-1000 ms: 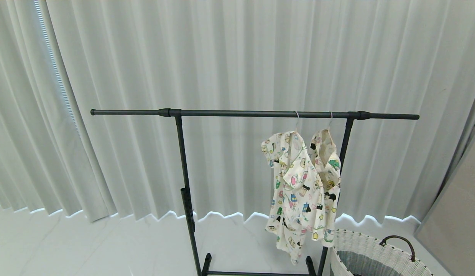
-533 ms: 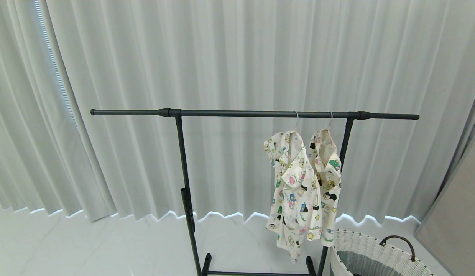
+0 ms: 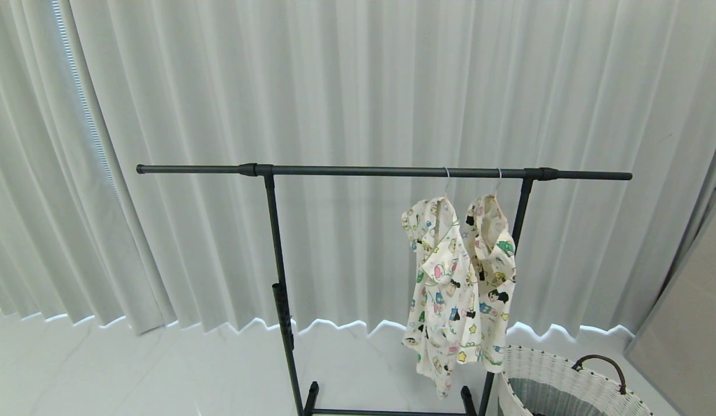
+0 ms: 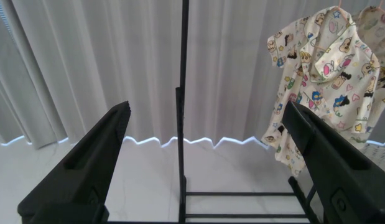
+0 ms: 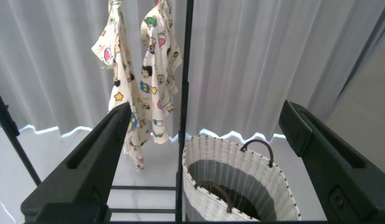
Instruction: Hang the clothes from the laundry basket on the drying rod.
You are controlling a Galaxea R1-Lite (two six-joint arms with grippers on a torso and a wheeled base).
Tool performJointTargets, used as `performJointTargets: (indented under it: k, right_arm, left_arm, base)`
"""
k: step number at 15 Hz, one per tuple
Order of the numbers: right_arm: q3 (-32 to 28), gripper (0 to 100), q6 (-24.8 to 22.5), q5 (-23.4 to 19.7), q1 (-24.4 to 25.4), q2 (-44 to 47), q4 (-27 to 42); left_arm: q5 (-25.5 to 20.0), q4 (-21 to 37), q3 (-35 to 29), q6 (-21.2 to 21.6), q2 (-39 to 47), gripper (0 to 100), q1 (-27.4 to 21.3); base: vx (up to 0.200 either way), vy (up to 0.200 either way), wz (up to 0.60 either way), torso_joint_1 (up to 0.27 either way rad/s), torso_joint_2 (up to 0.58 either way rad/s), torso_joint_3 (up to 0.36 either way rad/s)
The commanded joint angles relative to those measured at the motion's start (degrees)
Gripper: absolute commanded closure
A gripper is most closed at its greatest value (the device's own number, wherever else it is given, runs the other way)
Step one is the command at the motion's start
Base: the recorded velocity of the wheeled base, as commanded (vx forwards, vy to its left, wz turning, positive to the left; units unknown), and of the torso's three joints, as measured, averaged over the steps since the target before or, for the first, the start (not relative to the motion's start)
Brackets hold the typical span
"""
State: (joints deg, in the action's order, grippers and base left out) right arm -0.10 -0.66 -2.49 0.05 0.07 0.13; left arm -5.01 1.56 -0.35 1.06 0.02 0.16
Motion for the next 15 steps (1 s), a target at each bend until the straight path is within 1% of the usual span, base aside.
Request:
performJointTargets:
  k: [1,15]
  right_arm:
    - [0.0,0,0.0,0.0,0.0,-0.1,0.0]
    - [0.0,0,0.0,0.0,0.0,-0.1,0.0]
  left_arm:
    - [0.0,0.0,0.0,0.0,0.1,0,0.1]
    - [0.0,-0.1,0.1,0.0,0.0,0,0.0]
  base:
    - [0.000,0.000,0.00,0.000,0.00,0.000]
    - [0.000,0.000,0.00,0.000,0.00,0.000]
